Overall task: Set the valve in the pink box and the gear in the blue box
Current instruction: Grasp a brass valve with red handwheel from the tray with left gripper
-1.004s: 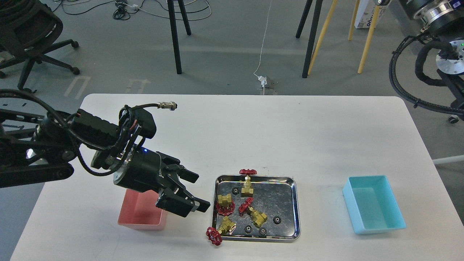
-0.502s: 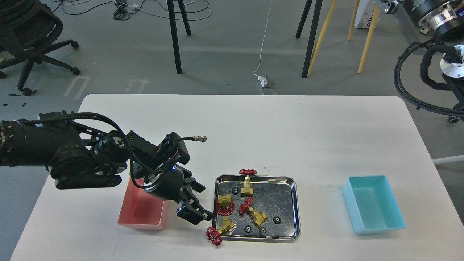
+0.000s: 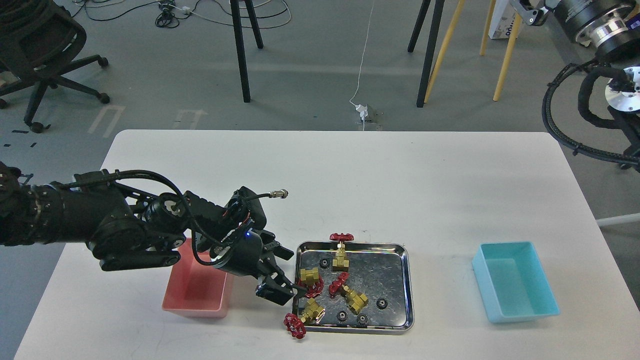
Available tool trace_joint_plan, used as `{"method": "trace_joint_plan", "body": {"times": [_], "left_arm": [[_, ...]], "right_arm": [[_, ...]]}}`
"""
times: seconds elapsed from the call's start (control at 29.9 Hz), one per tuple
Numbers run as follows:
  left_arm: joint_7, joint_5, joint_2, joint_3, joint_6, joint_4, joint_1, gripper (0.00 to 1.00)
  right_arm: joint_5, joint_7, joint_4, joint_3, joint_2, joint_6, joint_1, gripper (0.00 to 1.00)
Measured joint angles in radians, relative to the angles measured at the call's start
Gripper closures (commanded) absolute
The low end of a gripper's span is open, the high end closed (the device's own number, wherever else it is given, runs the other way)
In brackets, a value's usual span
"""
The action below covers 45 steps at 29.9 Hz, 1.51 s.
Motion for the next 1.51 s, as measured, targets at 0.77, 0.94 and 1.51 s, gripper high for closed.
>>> {"method": "trace_joint_plan", "body": {"times": [0.77, 0.94, 1.51], "left_arm": [[0.000, 0.000, -0.066, -0.055, 0.043, 0.072, 0.077, 0.19], [0.000, 0.001, -0.067, -0.055, 0.051, 0.083, 0.082, 0.31], [0.000, 0.001, -0.062, -0.055, 0.107, 0.088, 0.105, 0.60]], "right_arm": [[0.000, -0.001, 0.008, -0.001, 0.003, 0.000, -0.020, 0.01], [0.000, -0.001, 0.010, -0.002, 0.003, 0.000, -0.023, 0.01], [0.000, -0.001, 0.011, -0.001, 0.003, 0.000, -0.036, 0.01]]}}
